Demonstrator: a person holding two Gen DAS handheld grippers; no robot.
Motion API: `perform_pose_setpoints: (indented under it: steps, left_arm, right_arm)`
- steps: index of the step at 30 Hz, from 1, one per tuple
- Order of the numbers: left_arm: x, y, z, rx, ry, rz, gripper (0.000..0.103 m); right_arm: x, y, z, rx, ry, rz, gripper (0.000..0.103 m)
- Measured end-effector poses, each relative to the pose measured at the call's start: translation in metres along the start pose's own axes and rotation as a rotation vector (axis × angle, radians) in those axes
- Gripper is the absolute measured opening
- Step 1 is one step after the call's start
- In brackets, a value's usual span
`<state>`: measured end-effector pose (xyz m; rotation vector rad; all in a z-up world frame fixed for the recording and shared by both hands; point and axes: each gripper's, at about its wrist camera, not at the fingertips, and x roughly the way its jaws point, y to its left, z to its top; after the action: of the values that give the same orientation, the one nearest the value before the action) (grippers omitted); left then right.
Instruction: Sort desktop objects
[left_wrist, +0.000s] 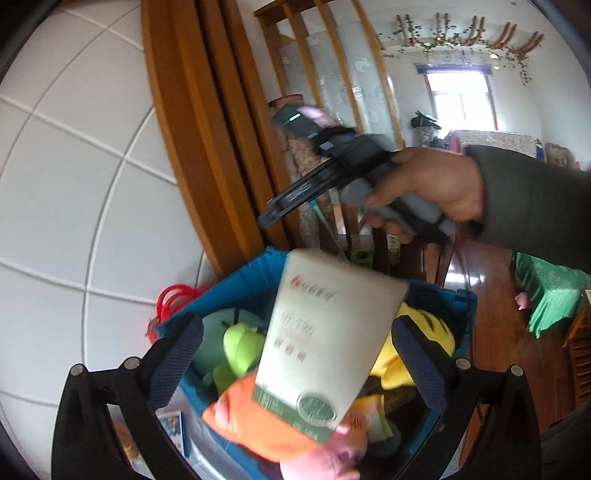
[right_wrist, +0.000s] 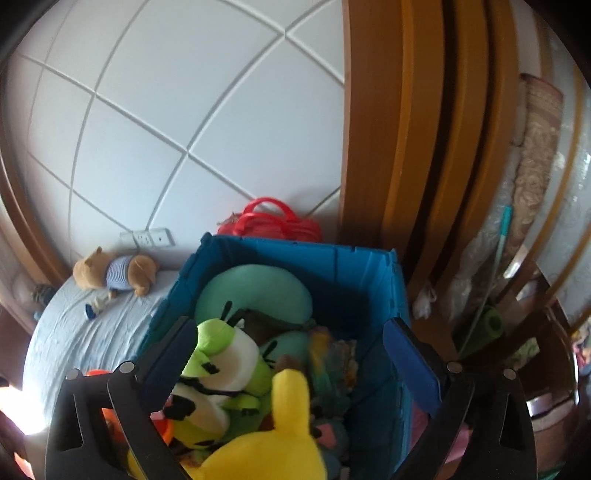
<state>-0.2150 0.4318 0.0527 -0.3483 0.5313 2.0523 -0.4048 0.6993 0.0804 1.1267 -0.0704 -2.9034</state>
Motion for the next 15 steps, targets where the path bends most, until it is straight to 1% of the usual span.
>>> perform_pose_setpoints:
  steps: [3,6,10,15]
  left_arm:
    - [-0.023,0.005,-0.015,-0.043,-0.008,0.005,0.103]
    - [-0.050,0.006,-0.029,-0.059,-0.015,0.017,0.103]
    - [-0.098,0.010,-0.053,-0.078,-0.037,0.038,0.103]
    - [-0.174,0.021,-0.098,-0.124,-0.045,0.068,0.103]
  right_arm:
    - [-0.034,0.016,-0.017,0.021,-0.067,0.019,0.102]
    - [-0.083,0.036,-0.036,0.027,-0.162,-0.038,0.102]
    - [-0.131,0.062,-0.055,0.045,-0.197,-0.087,0.102]
    - [-0.187,0.108,-0.093,0.080,-0.209,-0.140,0.102]
